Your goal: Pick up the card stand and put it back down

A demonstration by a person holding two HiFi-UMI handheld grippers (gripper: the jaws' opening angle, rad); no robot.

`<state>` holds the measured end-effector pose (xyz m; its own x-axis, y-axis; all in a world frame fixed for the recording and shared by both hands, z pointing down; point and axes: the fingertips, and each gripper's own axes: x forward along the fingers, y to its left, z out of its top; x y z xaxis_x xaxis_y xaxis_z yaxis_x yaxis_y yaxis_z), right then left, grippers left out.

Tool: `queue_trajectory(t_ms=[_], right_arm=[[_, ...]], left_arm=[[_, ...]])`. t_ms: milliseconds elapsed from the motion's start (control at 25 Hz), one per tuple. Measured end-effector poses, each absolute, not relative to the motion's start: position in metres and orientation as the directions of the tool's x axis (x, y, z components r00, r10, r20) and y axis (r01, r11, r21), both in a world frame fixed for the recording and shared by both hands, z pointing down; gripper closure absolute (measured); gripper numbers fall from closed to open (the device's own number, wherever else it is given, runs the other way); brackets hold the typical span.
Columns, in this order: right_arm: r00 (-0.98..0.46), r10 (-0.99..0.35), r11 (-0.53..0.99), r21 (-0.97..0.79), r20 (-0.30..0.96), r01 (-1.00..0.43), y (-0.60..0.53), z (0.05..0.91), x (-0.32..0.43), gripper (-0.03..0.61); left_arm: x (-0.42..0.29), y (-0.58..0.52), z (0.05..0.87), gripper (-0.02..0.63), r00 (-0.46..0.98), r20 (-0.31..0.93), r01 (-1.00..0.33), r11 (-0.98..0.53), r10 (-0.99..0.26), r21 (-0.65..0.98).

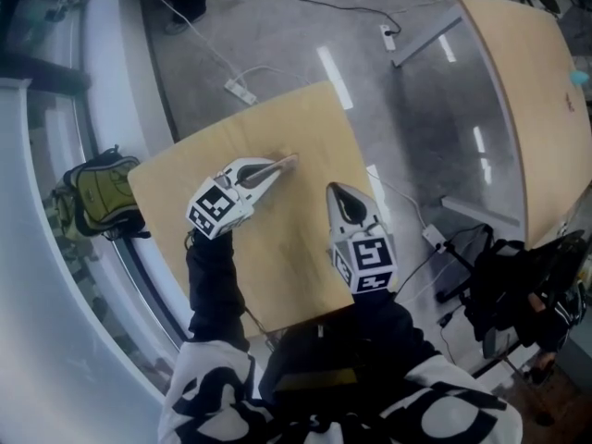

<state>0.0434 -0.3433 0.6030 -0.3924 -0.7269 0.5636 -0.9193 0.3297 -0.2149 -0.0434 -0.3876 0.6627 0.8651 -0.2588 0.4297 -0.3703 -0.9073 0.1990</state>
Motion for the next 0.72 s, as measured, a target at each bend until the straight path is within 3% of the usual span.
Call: queue_trajectory(t_ms=[360,720], right_arm=[[-0.403,-0.714,0.344,-0.215,0.572,-0.914,-0.343,0.605,0.049,0.558],[-0.433,-0.719,0.380,-0.214,0.544,-0.900,-0.324,0.584,0.039,0.558]], left_arm=[[-0.032,-0.387,0.672,0.592,0.885,0.404,-0.322,-0.930,-0.230,0.175],[-0.049,-0.384,0.659,0.541,0.838,0.429,-0.441,-0.881,-0.337,0.170]])
